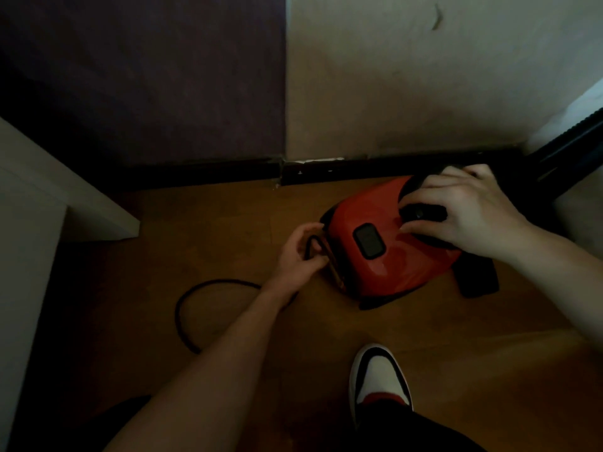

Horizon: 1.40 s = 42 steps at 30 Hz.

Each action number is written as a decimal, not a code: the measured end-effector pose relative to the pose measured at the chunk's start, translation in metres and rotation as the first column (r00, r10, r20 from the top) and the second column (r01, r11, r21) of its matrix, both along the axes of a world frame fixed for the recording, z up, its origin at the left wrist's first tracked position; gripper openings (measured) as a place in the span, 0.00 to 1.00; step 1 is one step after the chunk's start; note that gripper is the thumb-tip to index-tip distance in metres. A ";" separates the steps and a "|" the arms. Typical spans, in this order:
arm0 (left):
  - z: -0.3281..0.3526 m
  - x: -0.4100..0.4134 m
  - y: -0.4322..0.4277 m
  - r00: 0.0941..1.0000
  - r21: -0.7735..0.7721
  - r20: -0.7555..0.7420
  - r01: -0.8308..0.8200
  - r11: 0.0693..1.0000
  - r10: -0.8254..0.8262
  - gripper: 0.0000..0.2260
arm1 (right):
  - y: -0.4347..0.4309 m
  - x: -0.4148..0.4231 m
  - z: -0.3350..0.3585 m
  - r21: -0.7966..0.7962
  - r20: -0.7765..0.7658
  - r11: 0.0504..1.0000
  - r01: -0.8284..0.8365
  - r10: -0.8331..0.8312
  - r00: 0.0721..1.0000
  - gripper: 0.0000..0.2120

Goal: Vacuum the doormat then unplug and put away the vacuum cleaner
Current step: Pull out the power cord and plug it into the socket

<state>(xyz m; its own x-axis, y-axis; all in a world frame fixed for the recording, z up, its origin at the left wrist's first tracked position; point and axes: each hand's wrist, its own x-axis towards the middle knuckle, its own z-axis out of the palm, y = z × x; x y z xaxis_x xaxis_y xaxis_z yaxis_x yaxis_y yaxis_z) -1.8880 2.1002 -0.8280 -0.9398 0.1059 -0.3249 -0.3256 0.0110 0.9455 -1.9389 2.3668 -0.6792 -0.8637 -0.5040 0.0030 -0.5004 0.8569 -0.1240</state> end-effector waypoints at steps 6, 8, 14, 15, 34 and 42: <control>0.021 -0.002 -0.020 0.917 -0.196 -0.175 0.323 0.926 -0.357 0.15 | -0.001 -0.004 0.003 -0.011 0.054 1.000 0.002 -0.001 0.999 0.28; 0.026 0.003 -0.023 0.901 -0.243 -0.162 0.360 0.901 -0.403 0.12 | -0.002 -0.005 0.004 0.003 0.055 1.000 0.009 -0.010 0.998 0.26; 0.033 0.019 -0.016 0.927 -0.291 -0.083 0.328 0.899 -0.365 0.10 | -0.015 0.001 -0.001 0.098 -0.024 0.995 -0.015 0.017 1.000 0.15; 0.033 0.020 -0.015 0.930 -0.310 -0.079 0.319 0.895 -0.359 0.10 | -0.016 0.002 -0.001 0.115 -0.029 0.993 -0.009 0.013 0.999 0.15; -0.035 0.027 -0.012 0.918 -0.467 0.339 0.356 0.809 -0.208 0.09 | -0.023 0.006 -0.004 0.164 -0.075 0.985 0.058 -0.046 0.996 0.12; 0.000 0.006 0.006 0.958 0.017 0.286 -0.029 0.999 0.023 0.33 | -0.022 0.005 -0.007 0.176 -0.085 0.982 0.072 -0.058 0.995 0.13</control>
